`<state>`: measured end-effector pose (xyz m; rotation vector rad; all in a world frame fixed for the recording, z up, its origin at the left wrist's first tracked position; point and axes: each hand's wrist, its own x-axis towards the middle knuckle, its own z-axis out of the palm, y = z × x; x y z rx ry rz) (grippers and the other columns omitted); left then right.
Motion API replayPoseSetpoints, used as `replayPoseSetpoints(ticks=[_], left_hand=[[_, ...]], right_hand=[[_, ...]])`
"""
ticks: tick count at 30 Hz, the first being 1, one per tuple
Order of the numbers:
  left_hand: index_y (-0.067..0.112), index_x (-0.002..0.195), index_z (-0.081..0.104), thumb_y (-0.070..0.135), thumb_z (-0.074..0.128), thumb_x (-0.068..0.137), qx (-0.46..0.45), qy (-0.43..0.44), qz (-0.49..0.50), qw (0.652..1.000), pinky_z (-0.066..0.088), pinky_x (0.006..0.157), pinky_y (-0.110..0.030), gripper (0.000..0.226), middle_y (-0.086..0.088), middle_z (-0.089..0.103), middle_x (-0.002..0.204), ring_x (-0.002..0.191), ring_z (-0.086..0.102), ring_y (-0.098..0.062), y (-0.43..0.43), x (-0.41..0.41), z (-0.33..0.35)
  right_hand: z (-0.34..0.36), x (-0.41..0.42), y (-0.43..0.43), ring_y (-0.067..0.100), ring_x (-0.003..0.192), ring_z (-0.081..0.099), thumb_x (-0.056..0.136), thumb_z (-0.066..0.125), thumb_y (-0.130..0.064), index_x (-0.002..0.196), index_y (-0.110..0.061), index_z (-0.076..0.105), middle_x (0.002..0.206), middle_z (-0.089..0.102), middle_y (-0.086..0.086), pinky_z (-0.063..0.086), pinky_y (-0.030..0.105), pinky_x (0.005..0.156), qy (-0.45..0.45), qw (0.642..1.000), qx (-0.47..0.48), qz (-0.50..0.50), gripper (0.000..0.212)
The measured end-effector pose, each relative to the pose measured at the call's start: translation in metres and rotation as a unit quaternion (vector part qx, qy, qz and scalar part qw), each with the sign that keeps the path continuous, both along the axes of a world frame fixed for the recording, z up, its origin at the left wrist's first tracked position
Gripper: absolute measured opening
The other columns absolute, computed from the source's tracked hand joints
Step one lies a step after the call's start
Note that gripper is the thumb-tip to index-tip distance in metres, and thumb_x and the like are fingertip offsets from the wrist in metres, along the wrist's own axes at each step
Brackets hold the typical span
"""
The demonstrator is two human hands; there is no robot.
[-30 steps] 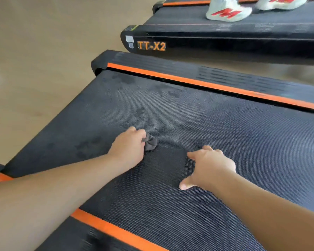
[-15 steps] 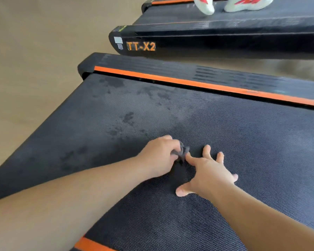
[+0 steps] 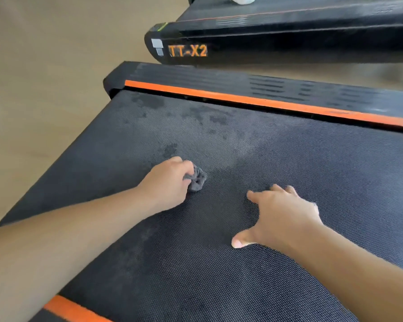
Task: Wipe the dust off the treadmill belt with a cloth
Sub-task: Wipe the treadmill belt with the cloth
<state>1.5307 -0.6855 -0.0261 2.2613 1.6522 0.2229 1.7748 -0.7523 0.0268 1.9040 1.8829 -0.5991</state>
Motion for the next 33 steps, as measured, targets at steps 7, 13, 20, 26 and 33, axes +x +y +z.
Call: replayPoseSetpoints(ticks=[7, 13, 20, 26, 33], left_hand=[[0.018, 0.090, 0.051, 0.018, 0.054, 0.096, -0.015, -0.017, -0.045, 0.999, 0.045, 0.066, -0.040, 0.006, 0.002, 0.044, 0.090, 0.073, 0.048, -0.023, 0.003, -0.003, 0.002], [0.012, 0.088, 0.051, 0.012, 0.051, 0.096, 0.035, -0.023, -0.069, 0.997, 0.048, 0.064, -0.046, 0.008, -0.001, 0.041, 0.088, 0.077, 0.044, -0.025, 0.043, -0.009, 0.002], [0.015, 0.092, 0.051, 0.018, 0.047, 0.100, 0.007, -0.023, -0.122, 0.992, 0.049, 0.071, -0.046, 0.009, 0.000, 0.039, 0.091, 0.080, 0.046, -0.025, 0.036, 0.010, -0.005], [0.019, 0.084, 0.048, 0.018, 0.052, 0.098, 0.016, -0.083, -0.084, 0.993, 0.048, 0.069, -0.043, 0.015, 0.001, 0.041, 0.087, 0.075, 0.048, -0.023, 0.035, 0.020, -0.002], [0.022, 0.102, 0.056, 0.025, 0.047, 0.101, 0.001, -0.042, -0.295, 0.954, 0.049, 0.077, -0.045, 0.009, 0.005, 0.041, 0.097, 0.093, 0.045, -0.018, 0.041, 0.068, -0.005]], right_hand=[[-0.022, -0.032, 0.016, 0.032, 0.158, -0.017, 0.056, 0.077, -0.083, 0.159, -0.050, -0.004, 0.170, -0.018, 0.001, 0.016, 0.071, 0.119, 0.072, 0.997, 0.006, 0.012, 0.136], [-0.019, -0.031, 0.013, 0.021, 0.158, -0.019, 0.058, 0.075, -0.085, 0.158, -0.054, 0.007, 0.171, -0.017, -0.009, 0.008, 0.063, 0.125, 0.105, 0.994, -0.002, -0.032, 0.125], [-0.014, -0.026, 0.015, 0.015, 0.154, 0.022, 0.102, 0.044, -0.059, 0.149, -0.046, 0.048, 0.165, 0.031, -0.010, 0.033, 0.039, 0.118, 0.103, 0.961, 0.203, -0.158, 0.049], [-0.039, -0.008, 0.032, 0.024, 0.158, 0.016, 0.102, 0.038, -0.061, 0.155, -0.038, 0.042, 0.169, 0.026, 0.002, 0.013, 0.042, 0.129, 0.066, 0.943, 0.254, -0.205, 0.057], [-0.061, 0.022, 0.068, 0.030, 0.155, 0.020, 0.104, 0.037, -0.053, 0.151, -0.034, 0.047, 0.165, 0.033, 0.008, 0.013, 0.049, 0.127, 0.030, 0.930, 0.298, -0.212, 0.052]])
